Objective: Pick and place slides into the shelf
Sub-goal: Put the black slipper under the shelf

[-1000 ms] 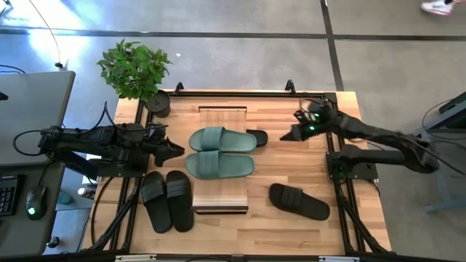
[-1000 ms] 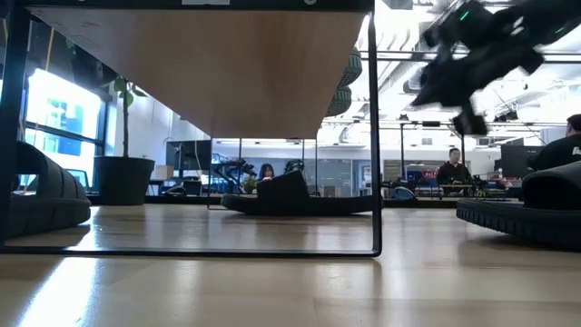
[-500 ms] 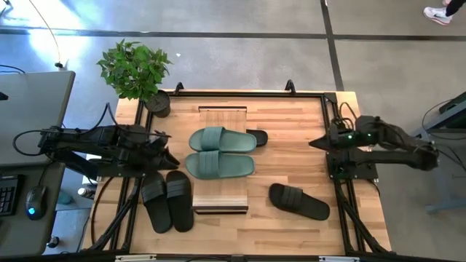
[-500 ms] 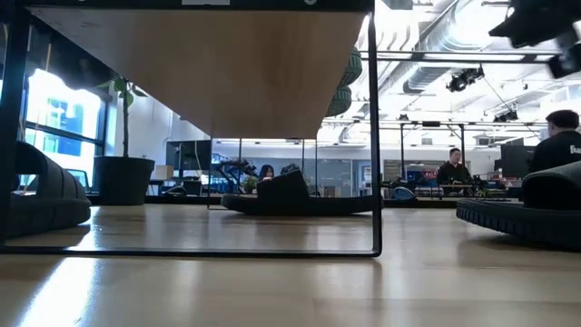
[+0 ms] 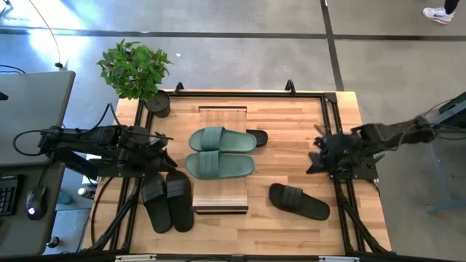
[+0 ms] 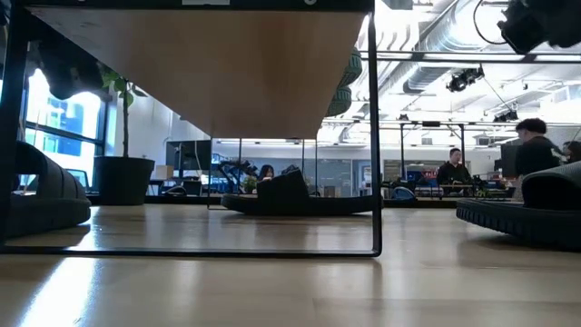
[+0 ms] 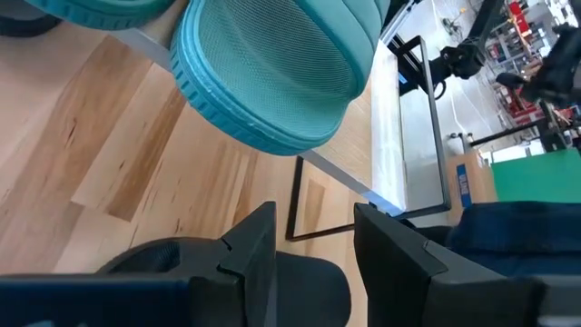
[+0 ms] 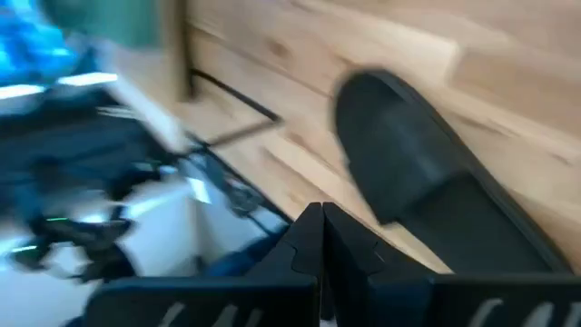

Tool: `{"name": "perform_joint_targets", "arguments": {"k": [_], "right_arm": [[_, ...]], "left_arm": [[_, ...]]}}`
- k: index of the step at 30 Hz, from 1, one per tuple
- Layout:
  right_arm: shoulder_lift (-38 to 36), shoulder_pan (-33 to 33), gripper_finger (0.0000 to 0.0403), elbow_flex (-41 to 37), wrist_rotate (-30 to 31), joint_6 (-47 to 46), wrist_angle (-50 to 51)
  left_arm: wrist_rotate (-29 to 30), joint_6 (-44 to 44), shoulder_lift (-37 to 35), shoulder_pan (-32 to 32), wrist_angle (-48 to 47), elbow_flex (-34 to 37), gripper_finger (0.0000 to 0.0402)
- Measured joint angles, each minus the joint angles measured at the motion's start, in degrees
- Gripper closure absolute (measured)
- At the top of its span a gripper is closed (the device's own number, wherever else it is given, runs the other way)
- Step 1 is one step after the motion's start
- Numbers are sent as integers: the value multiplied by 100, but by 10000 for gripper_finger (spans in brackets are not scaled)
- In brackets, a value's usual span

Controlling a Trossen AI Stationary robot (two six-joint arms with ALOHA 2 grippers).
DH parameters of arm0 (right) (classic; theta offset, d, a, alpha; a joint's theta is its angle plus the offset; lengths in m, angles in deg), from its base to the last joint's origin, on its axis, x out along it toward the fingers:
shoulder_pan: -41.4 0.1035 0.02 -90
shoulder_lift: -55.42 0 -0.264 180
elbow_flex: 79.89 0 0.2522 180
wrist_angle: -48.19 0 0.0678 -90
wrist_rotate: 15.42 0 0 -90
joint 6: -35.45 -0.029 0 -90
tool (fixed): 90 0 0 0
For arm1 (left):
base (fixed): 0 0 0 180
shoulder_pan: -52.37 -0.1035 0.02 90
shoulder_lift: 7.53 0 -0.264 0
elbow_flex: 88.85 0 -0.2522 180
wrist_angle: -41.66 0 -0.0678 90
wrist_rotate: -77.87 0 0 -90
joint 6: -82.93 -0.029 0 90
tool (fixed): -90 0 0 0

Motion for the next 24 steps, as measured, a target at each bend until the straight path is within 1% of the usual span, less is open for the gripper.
{"name": "perform_joint_targets", "arguments": {"k": [5, 8, 11, 14, 16, 18, 21, 24], "right_arm": [[726, 1107, 402, 0, 454, -731, -105], [995, 1819, 397, 0, 963, -1450, -177], [1227, 2517, 376, 0, 1488, -2139, -194], [1526, 3066, 343, 0, 2020, -2678, -186], [1759, 3285, 317, 0, 2200, -2994, -172], [2016, 3406, 293, 0, 2204, -3251, -179], [2407, 3474, 262, 0, 2201, -3343, -287], [2735, 3482, 239, -7, 2415, -3376, -294]], "left_arm": [[0, -27, 0, 0, 0, 0, 268], [2, -145, 0, -1, 1, 0, 268], [0, -197, 0, 1, 0, 0, 268], [0, -268, 0, 1, 2, 0, 268], [2, -302, 0, 0, 2, 0, 268], [2, -300, 0, 0, 10, 0, 268], [2, -300, 0, 1, 11, 0, 268], [4, -300, 2, -1, 11, 0, 268]]}}
